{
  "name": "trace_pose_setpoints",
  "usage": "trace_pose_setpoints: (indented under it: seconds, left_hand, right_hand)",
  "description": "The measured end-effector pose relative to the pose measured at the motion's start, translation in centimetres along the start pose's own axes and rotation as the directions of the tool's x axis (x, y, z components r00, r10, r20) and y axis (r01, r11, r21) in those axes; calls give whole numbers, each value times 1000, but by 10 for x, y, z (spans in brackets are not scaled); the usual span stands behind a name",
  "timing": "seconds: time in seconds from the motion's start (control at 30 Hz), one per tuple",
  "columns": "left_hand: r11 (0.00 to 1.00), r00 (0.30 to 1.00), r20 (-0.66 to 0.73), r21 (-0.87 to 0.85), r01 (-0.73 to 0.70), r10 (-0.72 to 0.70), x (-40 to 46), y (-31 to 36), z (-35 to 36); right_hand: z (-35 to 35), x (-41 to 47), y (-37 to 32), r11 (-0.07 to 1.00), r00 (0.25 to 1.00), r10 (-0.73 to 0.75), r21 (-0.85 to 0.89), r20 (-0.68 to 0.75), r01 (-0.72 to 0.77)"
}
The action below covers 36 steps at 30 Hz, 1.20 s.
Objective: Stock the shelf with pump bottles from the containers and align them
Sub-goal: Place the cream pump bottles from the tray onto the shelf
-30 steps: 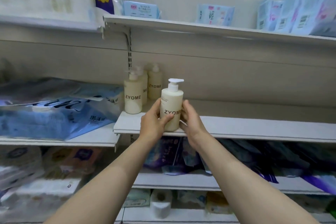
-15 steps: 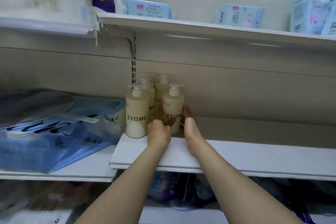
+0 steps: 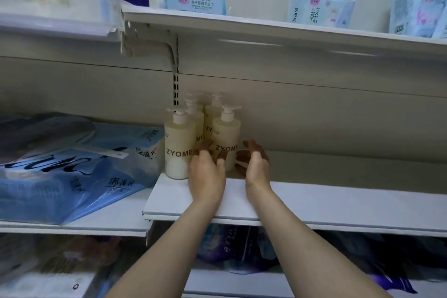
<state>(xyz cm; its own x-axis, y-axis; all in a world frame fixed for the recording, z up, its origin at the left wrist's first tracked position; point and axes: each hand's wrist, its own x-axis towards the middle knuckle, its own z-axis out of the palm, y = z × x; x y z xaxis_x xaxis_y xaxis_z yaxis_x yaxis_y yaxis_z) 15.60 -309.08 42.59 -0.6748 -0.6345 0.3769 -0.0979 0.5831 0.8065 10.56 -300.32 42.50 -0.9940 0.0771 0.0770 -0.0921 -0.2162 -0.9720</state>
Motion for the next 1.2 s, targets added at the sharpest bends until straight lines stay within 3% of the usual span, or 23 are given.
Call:
trace_pose_setpoints:
  seconds: [0.2, 0.4, 0.9, 1.2]
  left_hand:
    - [998, 999, 3, 41, 36, -37, 6, -4, 8]
    - [984, 978, 130, -55, 169, -161, 14, -9, 15]
    - [969, 971, 138, -125, 211, -194, 15, -11, 19]
    - [984, 960, 272, -140, 111, -69, -22, -6, -36]
  right_hand:
    - [1, 4, 2, 1000, 997, 18, 12, 74, -19]
    - [6, 8, 4, 996, 985, 88, -19, 147, -86]
    - [5, 8, 8, 994, 982, 96, -69, 162, -86]
    - [-17, -37, -14, 939, 957, 73, -343, 280, 29]
